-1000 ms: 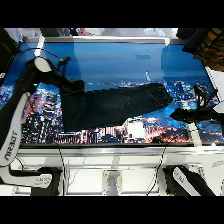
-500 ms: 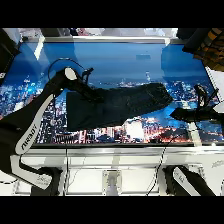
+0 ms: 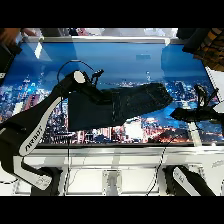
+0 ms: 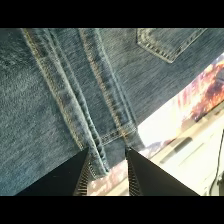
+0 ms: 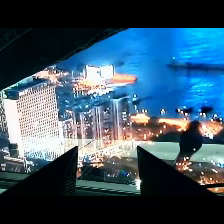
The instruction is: Fold the clothes and pants, and hang the long-sleeved shirts on hangers.
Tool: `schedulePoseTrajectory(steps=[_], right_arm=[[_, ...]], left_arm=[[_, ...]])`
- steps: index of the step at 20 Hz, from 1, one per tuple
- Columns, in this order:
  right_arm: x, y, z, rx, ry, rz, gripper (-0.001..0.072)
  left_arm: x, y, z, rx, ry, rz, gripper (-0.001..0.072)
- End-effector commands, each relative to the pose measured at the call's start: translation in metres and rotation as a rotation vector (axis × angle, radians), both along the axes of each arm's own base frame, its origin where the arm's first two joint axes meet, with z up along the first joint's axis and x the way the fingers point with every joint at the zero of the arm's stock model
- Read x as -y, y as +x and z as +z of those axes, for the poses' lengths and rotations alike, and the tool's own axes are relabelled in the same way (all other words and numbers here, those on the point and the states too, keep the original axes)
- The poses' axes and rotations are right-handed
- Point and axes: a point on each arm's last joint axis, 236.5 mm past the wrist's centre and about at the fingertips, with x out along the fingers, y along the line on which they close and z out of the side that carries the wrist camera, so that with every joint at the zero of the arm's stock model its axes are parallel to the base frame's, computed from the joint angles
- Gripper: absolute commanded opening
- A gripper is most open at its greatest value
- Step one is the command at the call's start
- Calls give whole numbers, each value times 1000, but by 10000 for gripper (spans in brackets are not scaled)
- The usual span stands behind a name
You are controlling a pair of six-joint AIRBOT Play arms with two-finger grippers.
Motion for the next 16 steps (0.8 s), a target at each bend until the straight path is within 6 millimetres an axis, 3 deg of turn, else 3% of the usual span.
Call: schedulePoseTrajectory(steps=[1, 4, 6, 10, 14, 15, 16], right_arm=[[0, 0, 0, -1, 1, 1, 410], [-1, -1, 0, -5, 3, 3, 410], [-2, -2, 0, -9, 5, 5, 410], [-3, -5, -1, -18, 7, 20, 410], [-4, -7, -1, -24, 11, 23, 410], [-4, -7, -1, -26, 11, 24, 410], [-4, -7, -1, -26, 11, 24, 410]], left_arm=[[13, 7, 4, 52, -23, 12, 280], [10, 11, 6, 89, -20, -7, 280], [-13, 23, 8, 127, 32, 8, 280], [-119, 21, 3, 58, 272, 42, 280], [-197, 12, 2, 11, 307, 183, 300], [-214, 5, -2, -4, 311, 211, 368], [-230, -5, -7, -32, 315, 245, 578]])
